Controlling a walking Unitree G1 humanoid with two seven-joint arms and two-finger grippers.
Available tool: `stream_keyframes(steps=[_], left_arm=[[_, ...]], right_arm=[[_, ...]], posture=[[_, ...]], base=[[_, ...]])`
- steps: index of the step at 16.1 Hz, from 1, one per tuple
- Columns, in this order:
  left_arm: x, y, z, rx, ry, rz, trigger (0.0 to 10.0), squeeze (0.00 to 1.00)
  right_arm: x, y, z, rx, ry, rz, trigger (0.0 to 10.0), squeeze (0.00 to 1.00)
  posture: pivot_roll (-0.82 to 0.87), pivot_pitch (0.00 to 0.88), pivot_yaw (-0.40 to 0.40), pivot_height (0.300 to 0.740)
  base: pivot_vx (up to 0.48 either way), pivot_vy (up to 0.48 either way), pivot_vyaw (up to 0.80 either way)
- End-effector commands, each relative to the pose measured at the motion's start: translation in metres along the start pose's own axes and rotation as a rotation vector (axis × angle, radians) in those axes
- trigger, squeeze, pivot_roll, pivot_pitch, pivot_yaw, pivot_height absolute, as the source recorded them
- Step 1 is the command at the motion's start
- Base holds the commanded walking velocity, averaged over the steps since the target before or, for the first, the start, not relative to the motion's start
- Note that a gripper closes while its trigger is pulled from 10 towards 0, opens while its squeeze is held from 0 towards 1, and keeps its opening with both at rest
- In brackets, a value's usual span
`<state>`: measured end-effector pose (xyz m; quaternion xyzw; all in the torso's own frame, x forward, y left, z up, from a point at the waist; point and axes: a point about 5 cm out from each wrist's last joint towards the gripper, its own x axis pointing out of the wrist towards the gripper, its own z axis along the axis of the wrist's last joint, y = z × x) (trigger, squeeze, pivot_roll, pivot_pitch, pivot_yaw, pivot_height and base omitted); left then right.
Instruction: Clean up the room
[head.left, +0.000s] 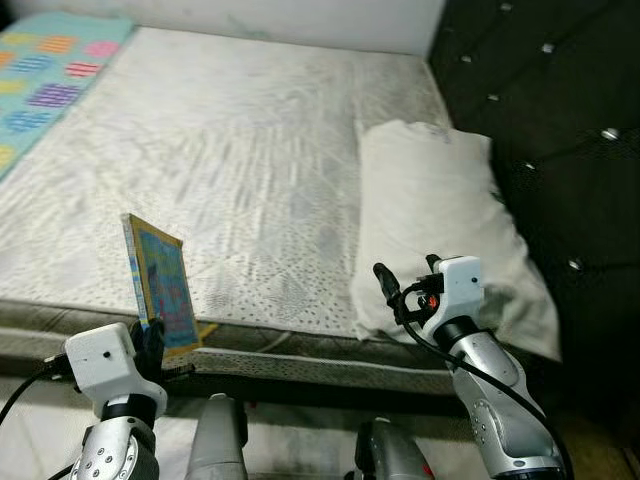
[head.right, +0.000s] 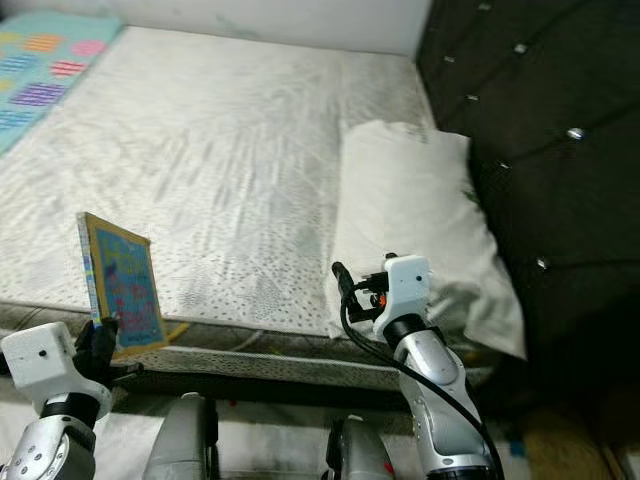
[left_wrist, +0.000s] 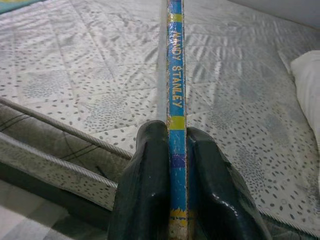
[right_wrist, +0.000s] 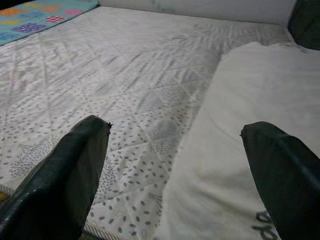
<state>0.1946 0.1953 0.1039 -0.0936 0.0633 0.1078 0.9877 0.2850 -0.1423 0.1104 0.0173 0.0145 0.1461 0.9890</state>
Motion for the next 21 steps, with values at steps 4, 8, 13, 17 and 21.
stream_keyframes(steps=[4,8,13,17,21], left_arm=[[0.002,-0.004,0.013,-0.015,-0.059,-0.013,10.0,0.00],[0.001,-0.008,0.016,-0.030,-0.073,-0.053,10.0,0.00],[0.002,-0.013,0.020,-0.057,-0.094,-0.108,10.0,0.00],[0.002,-0.015,0.020,-0.064,-0.093,-0.125,10.0,0.00],[0.002,-0.016,0.020,-0.068,-0.091,-0.130,10.0,0.00]], right_arm=[[-0.001,-0.004,0.001,-0.007,-0.001,-0.005,10.0,0.00],[-0.002,-0.005,0.001,-0.009,-0.001,-0.009,10.0,0.00],[-0.001,-0.006,0.001,-0.014,-0.003,-0.014,10.0,0.00],[-0.002,-0.007,0.001,-0.017,-0.001,-0.018,10.0,0.00],[-0.002,-0.008,0.001,-0.022,0.001,-0.021,10.0,0.00]], posture=[[-0.01,0.147,-0.072,0.606],[-0.01,0.151,-0.071,0.596],[-0.01,0.150,-0.069,0.596],[-0.01,0.150,-0.069,0.596],[-0.01,0.150,-0.068,0.596]], base=[[0.000,0.000,0.00],[0.000,0.000,0.00],[0.000,0.000,0.00],[0.269,0.000,0.00],[0.286,0.000,0.00]])
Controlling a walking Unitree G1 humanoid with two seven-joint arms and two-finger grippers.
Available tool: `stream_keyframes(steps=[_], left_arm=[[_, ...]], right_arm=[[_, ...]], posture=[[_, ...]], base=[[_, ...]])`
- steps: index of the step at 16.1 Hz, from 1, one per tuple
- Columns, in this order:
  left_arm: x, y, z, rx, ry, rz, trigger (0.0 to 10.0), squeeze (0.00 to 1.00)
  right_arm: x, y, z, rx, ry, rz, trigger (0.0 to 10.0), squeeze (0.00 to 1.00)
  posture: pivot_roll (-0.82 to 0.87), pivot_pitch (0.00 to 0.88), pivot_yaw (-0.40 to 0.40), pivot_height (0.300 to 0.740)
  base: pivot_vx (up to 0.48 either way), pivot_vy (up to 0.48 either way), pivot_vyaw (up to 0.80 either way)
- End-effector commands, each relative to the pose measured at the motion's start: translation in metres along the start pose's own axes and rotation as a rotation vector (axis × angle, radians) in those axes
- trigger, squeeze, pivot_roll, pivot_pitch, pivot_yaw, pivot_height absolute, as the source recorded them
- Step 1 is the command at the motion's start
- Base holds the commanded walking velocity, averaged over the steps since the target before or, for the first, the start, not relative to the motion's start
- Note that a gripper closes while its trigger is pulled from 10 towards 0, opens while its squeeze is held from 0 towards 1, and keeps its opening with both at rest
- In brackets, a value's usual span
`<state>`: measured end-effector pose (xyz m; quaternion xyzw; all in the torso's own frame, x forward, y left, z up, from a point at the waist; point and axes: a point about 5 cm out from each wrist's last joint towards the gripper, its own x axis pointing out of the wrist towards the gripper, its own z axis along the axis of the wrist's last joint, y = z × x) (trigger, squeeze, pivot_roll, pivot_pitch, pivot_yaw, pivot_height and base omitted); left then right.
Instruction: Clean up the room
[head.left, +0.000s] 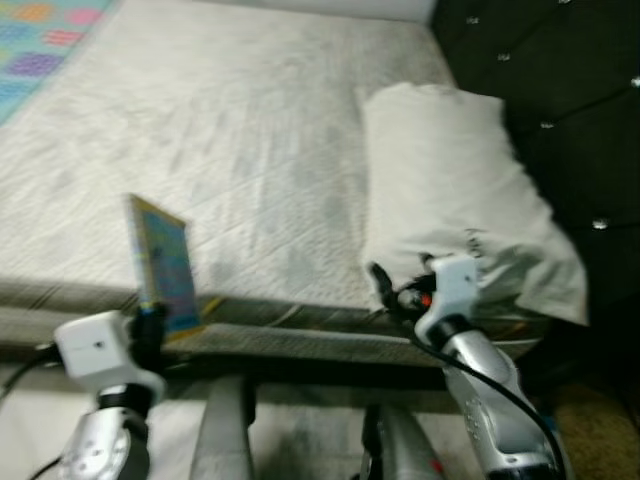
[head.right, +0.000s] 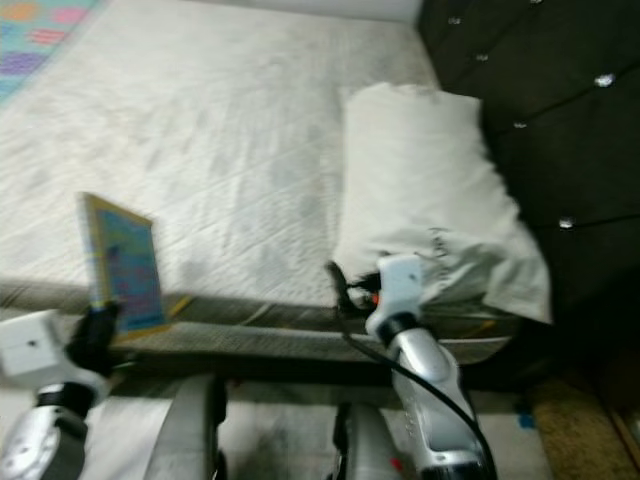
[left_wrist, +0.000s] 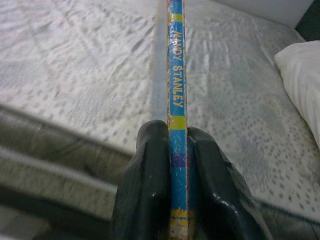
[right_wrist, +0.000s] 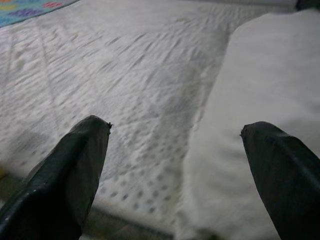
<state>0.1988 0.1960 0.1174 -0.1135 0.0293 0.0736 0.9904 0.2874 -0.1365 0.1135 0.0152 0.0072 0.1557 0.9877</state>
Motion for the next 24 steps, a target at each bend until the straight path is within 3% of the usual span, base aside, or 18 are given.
stream_keyframes(steps=[1,8,12,19,22,24], left_arm=[[0.000,-0.014,0.005,-0.025,-0.032,-0.055,10.0,0.00],[0.001,-0.014,0.005,-0.030,-0.031,-0.055,10.0,0.00],[0.009,-0.016,-0.005,-0.072,0.032,-0.041,10.0,0.00],[0.044,-0.016,-0.017,-0.222,0.114,-0.035,10.0,0.00],[0.062,-0.026,-0.024,-0.306,0.172,-0.096,10.0,0.00],[0.079,-0.042,-0.035,-0.411,0.254,-0.169,10.0,0.00]], right_arm=[[-0.006,-0.013,-0.002,-0.017,0.015,-0.042,10.0,0.00],[-0.006,-0.014,-0.003,-0.020,0.018,-0.046,10.0,0.00],[-0.009,-0.017,-0.003,-0.028,0.022,-0.054,10.0,0.00],[-0.021,-0.038,0.005,-0.088,0.031,-0.104,10.0,0.00],[-0.028,-0.047,0.009,-0.115,0.035,-0.130,10.0,0.00],[-0.032,-0.052,0.014,-0.131,0.034,-0.149,10.0,0.00]], posture=[[-0.01,0.150,-0.068,0.596],[-0.01,0.152,-0.067,0.596],[-0.02,0.153,-0.068,0.596],[-0.07,0.159,-0.082,0.596],[-0.11,0.166,-0.086,0.596],[-0.13,0.167,-0.088,0.596]], base=[[0.285,0.000,0.00],[0.288,0.000,0.00],[0.000,0.000,0.00],[0.000,0.000,0.00],[0.000,0.000,0.00],[0.000,0.000,0.00]])
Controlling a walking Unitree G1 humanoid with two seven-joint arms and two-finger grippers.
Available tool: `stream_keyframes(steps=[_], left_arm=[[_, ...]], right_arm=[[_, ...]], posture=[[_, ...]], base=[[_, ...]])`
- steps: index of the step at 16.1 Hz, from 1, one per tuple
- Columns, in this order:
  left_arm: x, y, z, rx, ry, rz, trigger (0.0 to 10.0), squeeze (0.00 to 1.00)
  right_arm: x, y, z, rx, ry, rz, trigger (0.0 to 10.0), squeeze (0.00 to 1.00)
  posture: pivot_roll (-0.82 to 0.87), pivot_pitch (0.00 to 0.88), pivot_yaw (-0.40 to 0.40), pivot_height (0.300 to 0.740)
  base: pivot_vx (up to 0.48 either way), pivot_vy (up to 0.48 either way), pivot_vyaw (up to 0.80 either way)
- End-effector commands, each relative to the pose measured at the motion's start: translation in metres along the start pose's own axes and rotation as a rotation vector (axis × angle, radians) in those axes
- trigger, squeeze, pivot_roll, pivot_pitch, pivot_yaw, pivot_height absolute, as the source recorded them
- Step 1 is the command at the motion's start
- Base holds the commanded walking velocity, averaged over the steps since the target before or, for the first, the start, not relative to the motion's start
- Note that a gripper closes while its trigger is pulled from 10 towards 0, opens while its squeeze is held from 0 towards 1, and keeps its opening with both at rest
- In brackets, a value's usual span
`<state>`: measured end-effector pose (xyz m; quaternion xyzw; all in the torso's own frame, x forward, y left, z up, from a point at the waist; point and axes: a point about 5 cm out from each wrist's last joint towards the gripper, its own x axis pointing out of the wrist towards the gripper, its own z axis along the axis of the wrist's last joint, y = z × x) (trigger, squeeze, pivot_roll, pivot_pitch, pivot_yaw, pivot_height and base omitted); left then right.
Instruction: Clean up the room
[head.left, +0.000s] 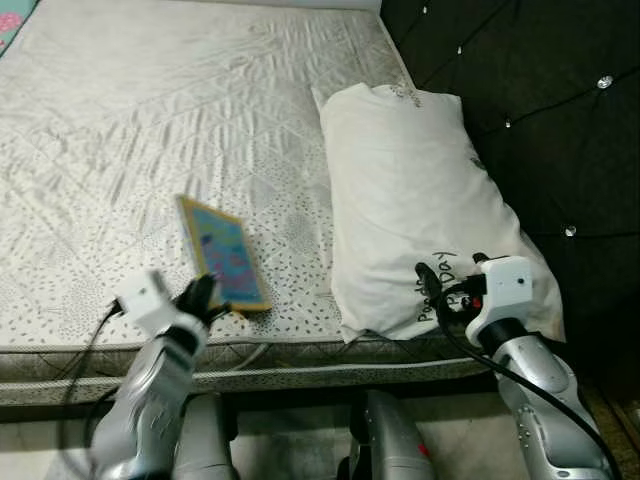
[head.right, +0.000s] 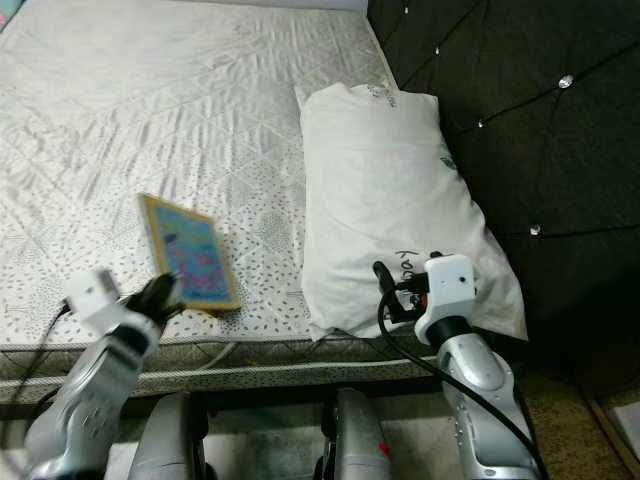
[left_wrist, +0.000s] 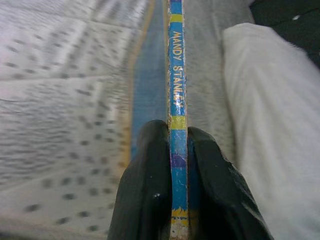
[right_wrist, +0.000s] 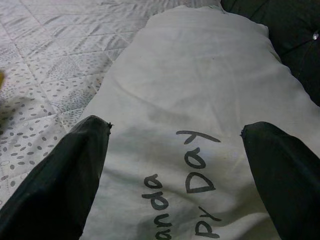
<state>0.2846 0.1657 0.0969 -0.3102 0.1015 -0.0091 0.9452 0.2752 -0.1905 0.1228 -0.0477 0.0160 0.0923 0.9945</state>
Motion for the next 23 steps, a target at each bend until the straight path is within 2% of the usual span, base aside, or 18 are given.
stream_keyframes(steps=[1,3,4,7,10,12,15,17,19,21,23], left_arm=[[0.009,-0.002,-0.019,-0.045,0.089,-0.034,10.0,0.00],[0.026,-0.012,-0.026,-0.066,0.157,-0.085,10.0,0.00],[0.026,-0.012,-0.026,-0.066,0.157,-0.085,10.0,0.00],[0.037,-0.029,-0.020,-0.081,0.164,-0.157,10.0,0.00],[0.036,-0.052,-0.008,-0.088,0.134,-0.245,10.0,0.00],[0.040,-0.058,-0.001,-0.085,0.123,-0.283,10.0,0.00],[0.044,-0.077,0.019,-0.095,0.077,-0.343,10.0,0.00],[0.042,-0.083,0.020,-0.107,0.081,-0.361,10.0,0.00],[0.036,-0.069,0.001,-0.122,0.166,-0.306,10.0,0.00],[0.027,-0.040,-0.028,-0.155,0.302,-0.186,10.0,0.00],[0.017,-0.023,-0.037,-0.169,0.340,-0.125,10.0,0.00]], right_arm=[[-0.004,-0.007,0.003,-0.014,0.001,-0.028,10.0,0.00],[-0.006,-0.008,0.005,-0.025,0.002,-0.033,10.0,0.00],[-0.006,-0.008,0.005,-0.025,0.002,-0.033,10.0,0.00],[-0.007,-0.013,0.007,-0.040,0.000,-0.044,10.0,0.00],[-0.003,-0.015,0.010,-0.043,-0.005,-0.051,10.0,0.00],[-0.002,-0.014,0.011,-0.045,-0.003,-0.051,10.0,0.00],[0.003,-0.015,0.012,-0.044,-0.012,-0.057,10.0,0.00],[0.005,-0.014,0.013,-0.041,-0.015,-0.058,10.0,0.00],[0.004,-0.011,0.011,-0.037,-0.012,-0.053,10.0,0.00],[0.002,-0.012,0.009,-0.036,-0.006,-0.053,10.0,0.00],[0.000,-0.014,0.008,-0.037,0.001,-0.056,10.0,0.00]], posture=[[-0.13,0.167,-0.088,0.596],[-0.16,0.169,-0.090,0.596],[-0.16,0.169,-0.090,0.596],[-0.16,0.167,-0.088,0.596],[-0.16,0.164,-0.088,0.596],[-0.16,0.161,-0.088,0.596],[-0.15,0.145,-0.082,0.596],[-0.15,0.145,-0.079,0.596],[-0.15,0.151,-0.078,0.596],[-0.15,0.156,-0.078,0.596],[-0.15,0.159,-0.077,0.596]], base=[[0.000,0.000,0.00],[0.000,0.000,0.00],[0.000,0.000,0.00],[0.000,0.000,0.00],[0.000,0.000,0.00],[0.000,0.000,0.00],[0.000,0.000,0.00],[0.000,0.000,0.00],[0.000,0.000,0.00],[0.000,0.000,0.00],[0.000,0.000,0.00]])
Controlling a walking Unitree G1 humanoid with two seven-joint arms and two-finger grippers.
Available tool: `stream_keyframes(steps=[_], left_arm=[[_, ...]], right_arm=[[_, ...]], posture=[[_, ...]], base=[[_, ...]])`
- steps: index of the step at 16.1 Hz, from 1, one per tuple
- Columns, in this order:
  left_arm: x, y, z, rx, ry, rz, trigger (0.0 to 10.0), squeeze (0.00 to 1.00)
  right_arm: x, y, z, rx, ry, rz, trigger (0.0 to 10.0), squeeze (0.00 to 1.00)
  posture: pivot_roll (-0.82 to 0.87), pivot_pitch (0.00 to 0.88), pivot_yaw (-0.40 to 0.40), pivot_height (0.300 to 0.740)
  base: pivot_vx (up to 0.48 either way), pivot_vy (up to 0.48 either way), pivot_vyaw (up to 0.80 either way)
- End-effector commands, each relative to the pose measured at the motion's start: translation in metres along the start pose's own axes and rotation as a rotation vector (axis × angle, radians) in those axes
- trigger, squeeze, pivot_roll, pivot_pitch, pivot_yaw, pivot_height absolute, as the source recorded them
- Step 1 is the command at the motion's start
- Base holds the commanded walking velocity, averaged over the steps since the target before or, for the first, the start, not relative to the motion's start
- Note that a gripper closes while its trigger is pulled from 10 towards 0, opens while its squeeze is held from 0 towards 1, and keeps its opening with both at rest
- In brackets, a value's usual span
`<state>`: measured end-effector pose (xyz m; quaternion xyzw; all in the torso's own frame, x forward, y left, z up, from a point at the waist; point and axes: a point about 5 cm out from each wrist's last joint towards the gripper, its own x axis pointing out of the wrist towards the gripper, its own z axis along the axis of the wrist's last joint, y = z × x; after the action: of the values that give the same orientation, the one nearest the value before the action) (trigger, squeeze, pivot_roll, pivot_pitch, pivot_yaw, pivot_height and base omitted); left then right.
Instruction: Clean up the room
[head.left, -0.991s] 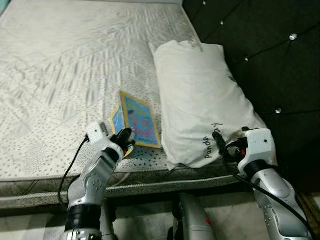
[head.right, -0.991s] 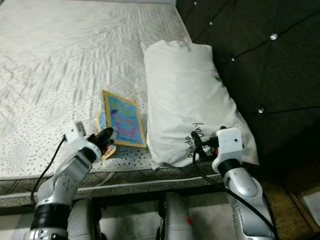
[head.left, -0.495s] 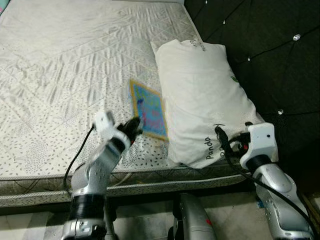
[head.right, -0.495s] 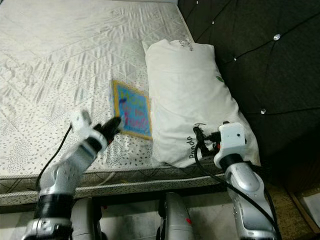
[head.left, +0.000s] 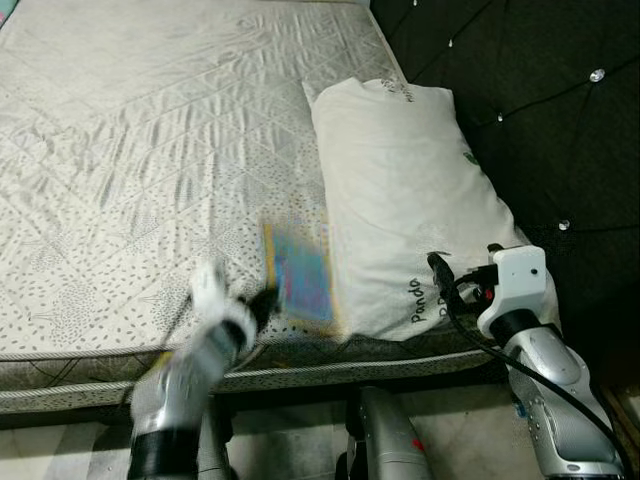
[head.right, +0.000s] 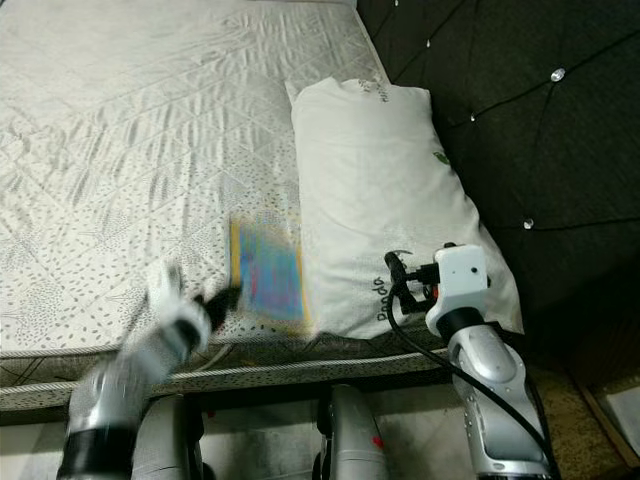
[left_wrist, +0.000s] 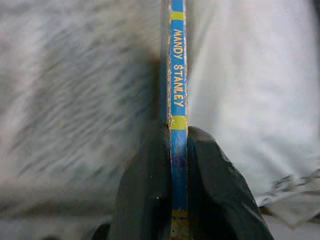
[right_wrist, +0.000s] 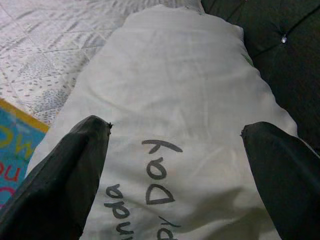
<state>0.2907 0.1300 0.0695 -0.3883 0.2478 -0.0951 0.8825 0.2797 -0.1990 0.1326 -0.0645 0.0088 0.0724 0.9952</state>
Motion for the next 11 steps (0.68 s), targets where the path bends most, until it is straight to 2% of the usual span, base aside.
stream_keyframes(steps=[1,2,3,5,7,8,11], left_arm=[[-0.005,0.001,0.000,0.013,0.020,0.001,10.0,0.00],[-0.010,0.008,-0.001,0.019,0.030,0.025,10.0,0.00],[-0.017,0.023,-0.002,0.035,0.049,0.073,10.0,0.00],[-0.021,0.041,0.004,0.058,0.063,0.121,10.0,0.00],[-0.021,0.049,0.012,0.076,0.067,0.132,10.0,0.00],[-0.019,0.055,0.018,0.119,0.071,0.145,10.0,0.00],[-0.012,0.068,0.033,0.164,0.044,0.187,10.0,0.00]], right_arm=[[-0.003,-0.005,-0.001,-0.003,0.012,-0.016,10.0,0.00],[-0.003,-0.005,-0.002,-0.003,0.013,-0.017,10.0,0.00],[-0.003,-0.004,-0.003,0.000,0.015,-0.018,10.0,0.00],[-0.002,0.001,-0.004,0.007,0.017,-0.005,10.0,0.00],[-0.002,0.002,-0.003,0.007,0.016,0.001,10.0,0.00],[-0.002,-0.001,-0.002,0.005,0.015,-0.001,10.0,0.00],[-0.002,-0.006,0.000,-0.004,0.014,-0.010,10.0,0.00]], posture=[[-0.15,0.160,-0.073,0.596],[-0.14,0.162,-0.071,0.596],[-0.14,0.163,-0.072,0.596],[-0.13,0.165,-0.075,0.596],[-0.14,0.163,-0.081,0.596],[-0.14,0.163,-0.081,0.596],[-0.16,0.161,-0.084,0.596]], base=[[0.000,0.000,0.00],[0.000,0.000,0.00],[0.000,0.000,0.00],[0.000,0.000,0.00],[0.000,0.000,0.00],[0.000,0.000,0.00],[0.000,0.000,0.00]])
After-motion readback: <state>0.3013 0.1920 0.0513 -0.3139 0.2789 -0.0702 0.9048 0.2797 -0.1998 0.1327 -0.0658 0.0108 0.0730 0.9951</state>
